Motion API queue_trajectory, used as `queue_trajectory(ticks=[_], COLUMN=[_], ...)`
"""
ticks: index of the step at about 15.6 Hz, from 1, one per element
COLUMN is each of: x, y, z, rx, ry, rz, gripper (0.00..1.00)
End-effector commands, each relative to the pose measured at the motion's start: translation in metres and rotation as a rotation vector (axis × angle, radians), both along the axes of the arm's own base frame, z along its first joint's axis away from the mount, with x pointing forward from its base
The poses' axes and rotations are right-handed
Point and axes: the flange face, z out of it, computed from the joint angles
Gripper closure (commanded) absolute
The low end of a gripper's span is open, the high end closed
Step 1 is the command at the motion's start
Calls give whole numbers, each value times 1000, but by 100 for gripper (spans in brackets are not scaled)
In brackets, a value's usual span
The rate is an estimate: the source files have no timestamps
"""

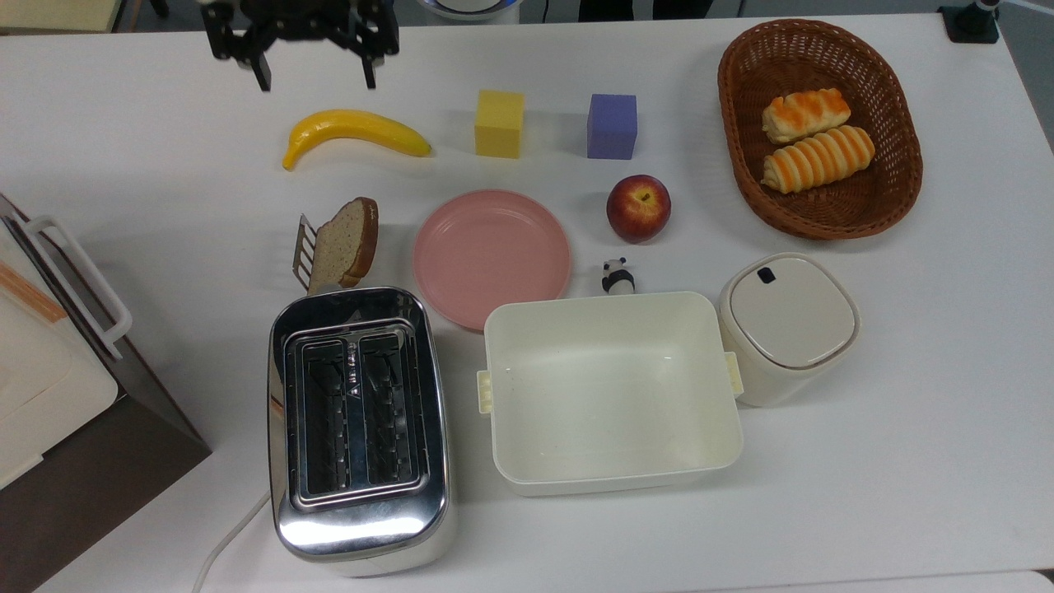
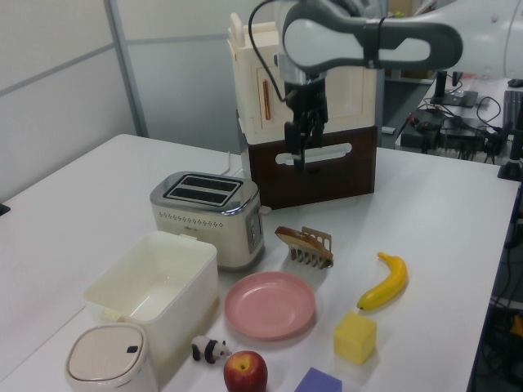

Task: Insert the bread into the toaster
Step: 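Move the gripper down to the bread slice in the metal toast rack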

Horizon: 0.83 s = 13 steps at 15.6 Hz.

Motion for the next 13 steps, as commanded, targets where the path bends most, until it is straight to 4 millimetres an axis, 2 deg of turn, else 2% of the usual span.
queue_trajectory(ticks=[1,3,7,9,13], x=[11,15,25,33,38], y=[7,5,-2,-4,-3], z=[-34,-39,-71,-99,-130], rx=[-48,-53,-78,-102,-128], ry=[23,20,66,64,67], rz=[45,45,48,27,14], gripper=[0,0,0,0,0])
